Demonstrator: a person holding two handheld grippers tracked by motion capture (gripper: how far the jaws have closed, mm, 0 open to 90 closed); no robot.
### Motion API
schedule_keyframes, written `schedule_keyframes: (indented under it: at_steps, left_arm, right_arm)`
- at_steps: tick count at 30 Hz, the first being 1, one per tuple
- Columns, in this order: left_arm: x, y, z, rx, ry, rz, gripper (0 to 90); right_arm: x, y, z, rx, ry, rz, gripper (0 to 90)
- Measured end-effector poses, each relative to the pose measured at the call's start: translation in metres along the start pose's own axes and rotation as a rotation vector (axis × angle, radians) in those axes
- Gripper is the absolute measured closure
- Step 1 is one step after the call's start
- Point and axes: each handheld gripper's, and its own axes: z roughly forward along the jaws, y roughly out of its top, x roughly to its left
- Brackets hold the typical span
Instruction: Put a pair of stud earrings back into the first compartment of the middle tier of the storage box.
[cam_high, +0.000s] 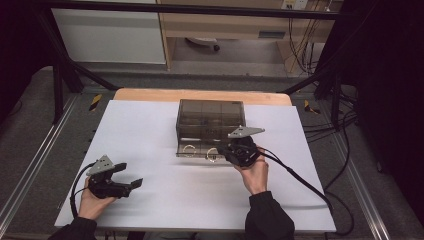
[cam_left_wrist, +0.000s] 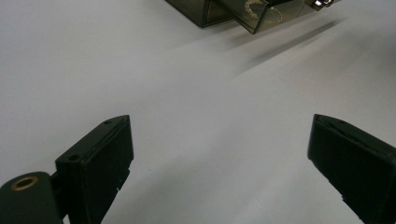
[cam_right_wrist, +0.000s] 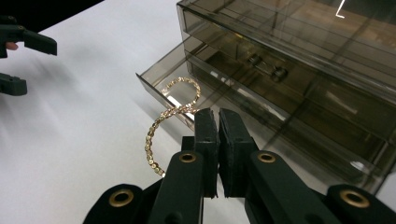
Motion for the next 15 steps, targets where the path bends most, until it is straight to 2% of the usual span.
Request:
schedule_keyframes:
  at_steps: [15]
  left_arm:
    - [0.000, 0.000, 0.000, -0.001, -0.001, -0.001, 7.0]
  right_arm:
    - [0.013, 0.023, 0.035, -0.020, 0.015, -0.006, 87.1]
